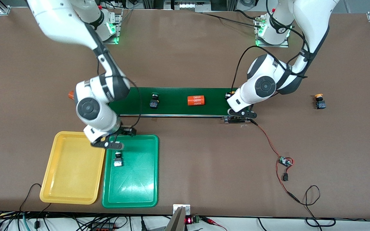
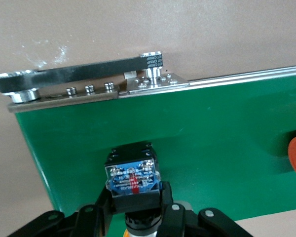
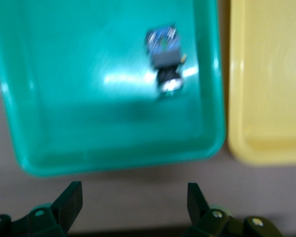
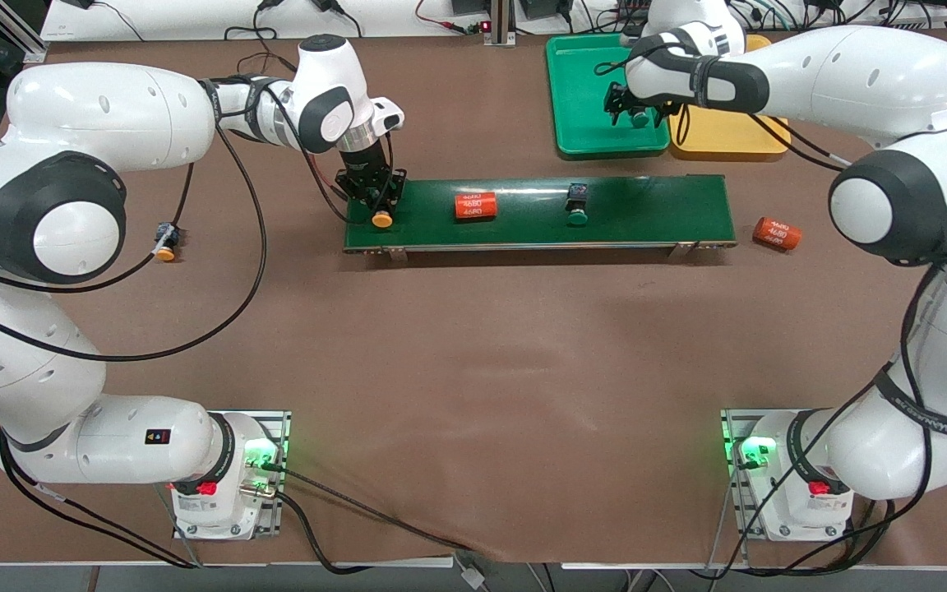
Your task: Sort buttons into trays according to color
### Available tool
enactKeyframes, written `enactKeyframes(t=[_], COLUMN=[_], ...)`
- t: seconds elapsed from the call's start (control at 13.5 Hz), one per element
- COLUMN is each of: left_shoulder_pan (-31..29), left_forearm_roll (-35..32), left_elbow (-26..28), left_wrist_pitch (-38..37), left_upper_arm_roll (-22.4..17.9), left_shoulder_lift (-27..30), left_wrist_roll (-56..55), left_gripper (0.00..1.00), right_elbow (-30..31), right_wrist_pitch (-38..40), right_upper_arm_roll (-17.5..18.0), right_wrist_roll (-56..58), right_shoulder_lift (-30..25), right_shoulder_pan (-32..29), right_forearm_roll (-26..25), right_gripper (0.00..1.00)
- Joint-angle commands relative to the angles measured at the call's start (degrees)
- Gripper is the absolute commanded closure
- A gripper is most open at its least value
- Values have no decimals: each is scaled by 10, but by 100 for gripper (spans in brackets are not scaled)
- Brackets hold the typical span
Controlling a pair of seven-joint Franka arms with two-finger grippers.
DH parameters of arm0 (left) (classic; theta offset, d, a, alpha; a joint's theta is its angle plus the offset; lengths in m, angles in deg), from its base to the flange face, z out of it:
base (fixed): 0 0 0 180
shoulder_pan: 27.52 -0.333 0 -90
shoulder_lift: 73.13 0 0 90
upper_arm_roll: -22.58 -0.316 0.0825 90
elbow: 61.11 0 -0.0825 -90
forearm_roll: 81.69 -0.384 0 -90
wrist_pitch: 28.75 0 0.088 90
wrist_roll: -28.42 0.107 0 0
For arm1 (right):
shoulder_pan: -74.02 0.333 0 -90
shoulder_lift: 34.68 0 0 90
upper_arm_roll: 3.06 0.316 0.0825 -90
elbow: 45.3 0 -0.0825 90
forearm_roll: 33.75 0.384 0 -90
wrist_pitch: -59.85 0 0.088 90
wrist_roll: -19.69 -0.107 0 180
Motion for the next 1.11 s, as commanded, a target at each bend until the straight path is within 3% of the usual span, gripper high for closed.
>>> enactKeyframes(t=[0.0,0.15,0.37,0.67,0.96,1.03], left_shoulder_pan=[3,-8,-74,-185,-291,-318], left_forearm_roll=[11,12,8,3,-13,-46], left_elbow=[-28,-40,-40,-23,-19,-20], left_wrist_pitch=[-10,-31,-75,-88,-98,-94], left_upper_arm_roll=[-5,-7,-9,-14,-32,-32], left_shoulder_lift=[10,36,72,70,46,31], left_wrist_roll=[8,7,9,104,151,171], left_gripper=[0,0,0,0,0,0], right_elbow=[99,144,192,291,296,297], right_wrist_pitch=[-12,-23,-49,-180,-185,-185], right_upper_arm_roll=[26,30,42,64,64,64], right_wrist_roll=[-51,-53,-57,-60,-60,-60], right_shoulder_lift=[-79,-109,-137,-154,-154,-153], right_shoulder_pan=[4,6,12,21,23,23], right_forearm_roll=[13,27,29,29,28,28], right_gripper=[5,5,5,5,6,11])
